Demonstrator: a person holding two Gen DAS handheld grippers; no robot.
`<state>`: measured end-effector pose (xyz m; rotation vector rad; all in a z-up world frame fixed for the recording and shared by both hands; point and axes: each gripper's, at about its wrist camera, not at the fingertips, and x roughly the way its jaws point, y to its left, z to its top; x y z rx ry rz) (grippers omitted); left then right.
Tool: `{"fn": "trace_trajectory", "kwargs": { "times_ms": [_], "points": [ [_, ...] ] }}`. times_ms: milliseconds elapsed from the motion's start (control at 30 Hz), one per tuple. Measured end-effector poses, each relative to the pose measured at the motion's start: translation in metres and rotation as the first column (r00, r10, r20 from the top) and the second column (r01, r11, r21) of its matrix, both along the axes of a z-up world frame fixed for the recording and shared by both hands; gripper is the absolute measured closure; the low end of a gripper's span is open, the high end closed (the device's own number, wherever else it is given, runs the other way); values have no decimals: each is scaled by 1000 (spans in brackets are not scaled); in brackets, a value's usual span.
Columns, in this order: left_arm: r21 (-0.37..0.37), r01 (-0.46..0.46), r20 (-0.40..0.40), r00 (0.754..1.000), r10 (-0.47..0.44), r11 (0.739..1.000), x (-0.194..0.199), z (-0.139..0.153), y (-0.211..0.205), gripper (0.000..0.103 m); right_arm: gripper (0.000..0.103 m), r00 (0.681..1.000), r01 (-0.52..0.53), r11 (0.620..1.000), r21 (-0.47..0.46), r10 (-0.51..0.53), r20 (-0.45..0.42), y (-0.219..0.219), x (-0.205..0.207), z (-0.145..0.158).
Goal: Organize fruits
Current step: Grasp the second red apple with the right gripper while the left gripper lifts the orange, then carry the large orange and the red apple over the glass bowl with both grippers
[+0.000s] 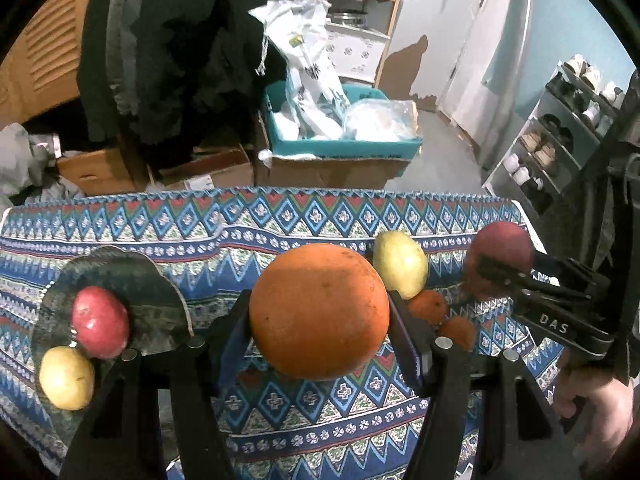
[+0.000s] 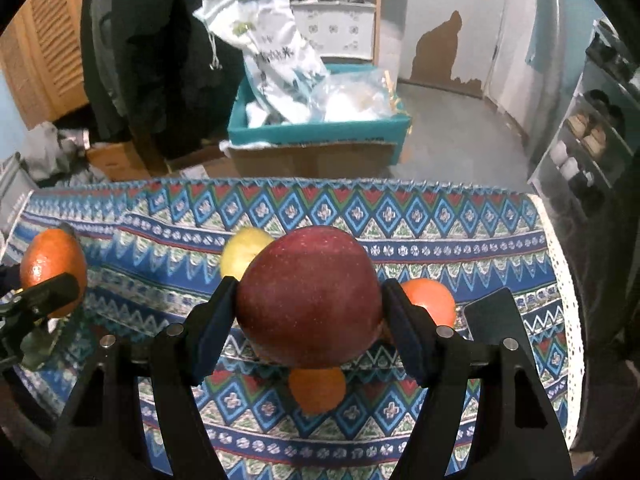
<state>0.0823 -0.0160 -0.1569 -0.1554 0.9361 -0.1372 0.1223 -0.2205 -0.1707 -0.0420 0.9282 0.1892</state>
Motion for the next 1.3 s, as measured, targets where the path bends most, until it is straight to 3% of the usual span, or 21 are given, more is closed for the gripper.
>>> {"fn": "trace_trajectory", "kwargs": {
  "times_ms": [667, 1300],
  "points": [
    [33, -53, 125, 991, 48, 998, -39, 64, 29, 38, 31, 984, -43, 999, 8, 41, 175, 20, -50, 77],
    [30, -87, 184, 980, 80, 996, -63, 93, 55, 38, 31, 964, -101, 994, 29, 91, 251, 45, -71, 111]
  ]
}}
